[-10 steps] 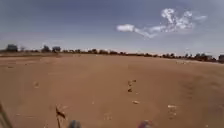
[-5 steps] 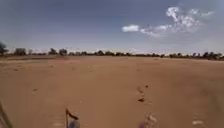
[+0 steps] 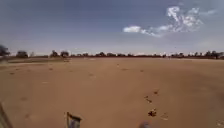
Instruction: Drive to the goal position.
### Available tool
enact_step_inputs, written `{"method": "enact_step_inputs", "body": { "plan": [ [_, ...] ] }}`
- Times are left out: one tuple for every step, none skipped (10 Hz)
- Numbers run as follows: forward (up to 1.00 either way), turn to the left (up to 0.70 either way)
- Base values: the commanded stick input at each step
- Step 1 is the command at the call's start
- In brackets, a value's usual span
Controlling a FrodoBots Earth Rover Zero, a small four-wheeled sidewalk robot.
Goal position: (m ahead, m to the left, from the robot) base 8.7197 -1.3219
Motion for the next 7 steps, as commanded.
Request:
{"method": "enact_step_inputs", "body": {
  "plan": [
    [0.70,0.00],
    [0.70,0.00],
    [0.70,0.00],
    [0.70,0.00],
    [0.70,0.00],
    [0.70,0.00],
    [0.70,0.00]
  ]
}}
